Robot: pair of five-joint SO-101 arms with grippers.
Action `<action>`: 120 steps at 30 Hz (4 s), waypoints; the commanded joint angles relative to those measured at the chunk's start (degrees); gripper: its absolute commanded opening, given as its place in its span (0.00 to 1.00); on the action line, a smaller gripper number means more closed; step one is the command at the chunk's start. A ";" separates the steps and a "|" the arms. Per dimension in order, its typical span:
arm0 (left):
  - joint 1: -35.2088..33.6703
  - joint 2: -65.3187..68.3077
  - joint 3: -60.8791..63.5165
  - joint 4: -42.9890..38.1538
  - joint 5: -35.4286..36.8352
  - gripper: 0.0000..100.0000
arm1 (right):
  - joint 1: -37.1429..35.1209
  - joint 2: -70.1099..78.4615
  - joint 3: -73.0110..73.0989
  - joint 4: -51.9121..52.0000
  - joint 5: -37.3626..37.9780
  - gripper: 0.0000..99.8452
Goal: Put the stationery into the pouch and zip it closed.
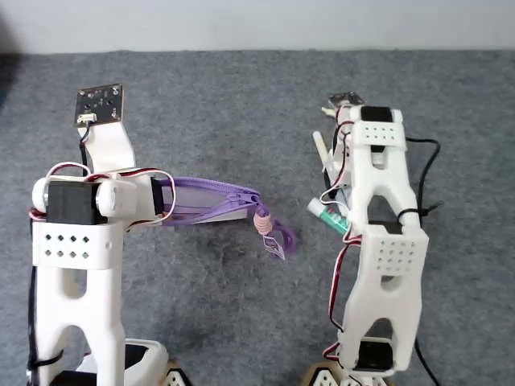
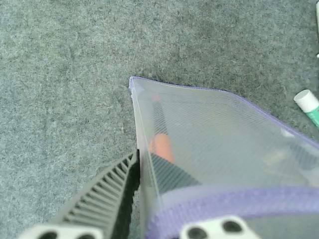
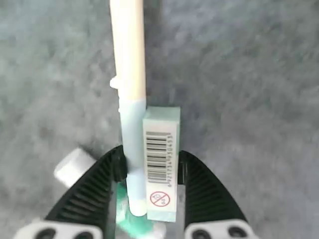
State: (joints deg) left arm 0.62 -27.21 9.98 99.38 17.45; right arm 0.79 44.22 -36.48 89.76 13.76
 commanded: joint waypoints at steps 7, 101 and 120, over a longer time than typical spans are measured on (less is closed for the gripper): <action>0.44 0.26 -1.36 0.62 0.70 0.01 | -0.40 -19.03 -1.49 12.97 -2.20 0.01; 0.44 0.62 -1.54 0.62 0.79 0.01 | -49.45 -110.29 103.65 -80.84 -12.92 0.14; 0.44 0.70 -1.63 0.53 0.79 0.01 | -46.90 -110.46 101.89 -79.43 -12.92 0.19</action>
State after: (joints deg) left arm 0.97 -27.03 9.98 99.38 17.63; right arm -48.44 -66.73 67.16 9.67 1.36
